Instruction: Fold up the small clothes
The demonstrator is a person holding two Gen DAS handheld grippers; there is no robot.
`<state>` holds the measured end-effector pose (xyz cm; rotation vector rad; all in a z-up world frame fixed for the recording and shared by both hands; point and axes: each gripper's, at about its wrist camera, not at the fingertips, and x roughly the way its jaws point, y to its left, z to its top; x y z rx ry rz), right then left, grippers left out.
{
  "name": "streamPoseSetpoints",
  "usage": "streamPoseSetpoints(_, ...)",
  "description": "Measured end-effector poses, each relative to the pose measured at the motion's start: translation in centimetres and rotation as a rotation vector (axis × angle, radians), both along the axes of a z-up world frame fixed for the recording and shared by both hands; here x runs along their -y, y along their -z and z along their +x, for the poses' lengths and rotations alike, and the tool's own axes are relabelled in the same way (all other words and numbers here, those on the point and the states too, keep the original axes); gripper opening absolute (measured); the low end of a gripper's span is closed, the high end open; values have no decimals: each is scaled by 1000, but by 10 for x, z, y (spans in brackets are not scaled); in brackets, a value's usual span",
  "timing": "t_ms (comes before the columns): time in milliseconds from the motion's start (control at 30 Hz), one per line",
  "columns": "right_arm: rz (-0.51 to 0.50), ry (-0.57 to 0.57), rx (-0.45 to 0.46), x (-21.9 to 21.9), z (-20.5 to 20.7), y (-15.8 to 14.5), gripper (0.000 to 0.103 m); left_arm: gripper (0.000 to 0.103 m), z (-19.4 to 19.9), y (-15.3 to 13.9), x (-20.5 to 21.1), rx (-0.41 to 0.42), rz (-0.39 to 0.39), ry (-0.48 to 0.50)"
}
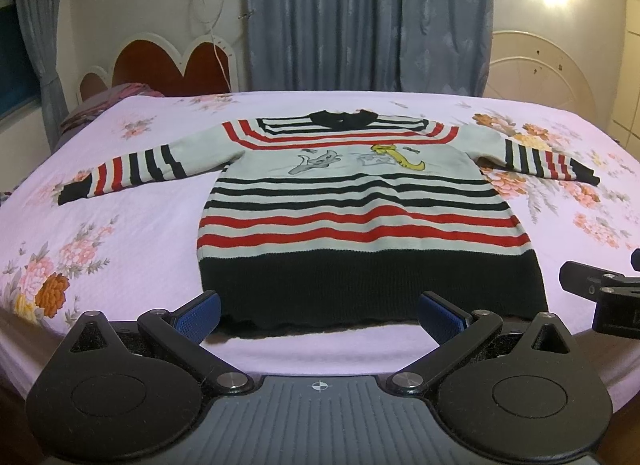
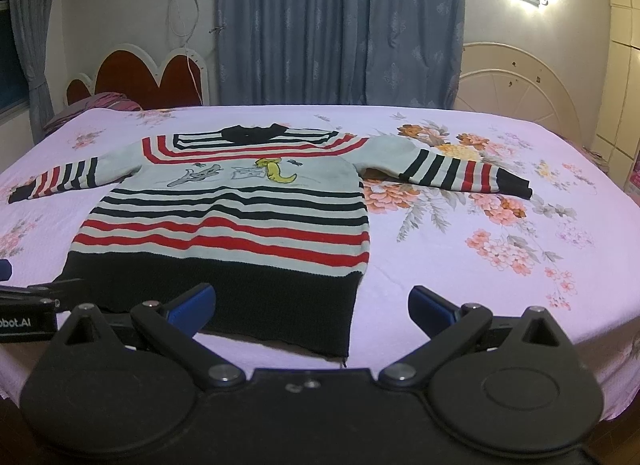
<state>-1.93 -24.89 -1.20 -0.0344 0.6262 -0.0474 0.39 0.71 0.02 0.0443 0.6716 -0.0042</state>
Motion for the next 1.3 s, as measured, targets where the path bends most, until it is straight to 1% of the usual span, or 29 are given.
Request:
streamPoseSetpoints(200, 1, 12, 3, 2, 5, 1, 102, 103, 10, -2, -3, 1, 1, 12)
streamPoseSetpoints(400, 3, 29, 14, 4, 20, -2, 102, 103, 33, -8, -4, 9, -4, 22)
streamPoseSetpoints(500, 2, 38, 19, 4, 31, -3, 102, 103, 47, -10, -4, 10, -20, 24)
streamPoseSetpoints(567, 2, 45, 21, 4, 39, -3, 102, 103, 58, -9, -3, -1, -9, 4)
streamPoseSetpoints(600, 2, 49, 20, 4, 43, -3, 102, 103, 63, -7, -2, -6, -8, 10)
streamPoseSetpoints(833, -20, 81, 19, 7, 81, 2, 102, 103, 108, -3, -2, -8, -92, 74)
streamPoseSetpoints(967, -23, 111, 20, 10, 109, 4, 101, 103, 139, -1, 2, -14, -85, 90)
streamPoseSetpoints(1067, -20, 122, 23, 12, 129, 3, 101, 103, 162, 1, 2, -29, -106, 108)
streamPoseSetpoints(1200, -16, 139, 34, 13, 154, 1, 100, 103, 194, 3, 0, -40, -93, 93)
streamPoseSetpoints(1300, -16, 171, 49, 19, 172, -2, 100, 103, 216, 3, 1, -30, -104, 130)
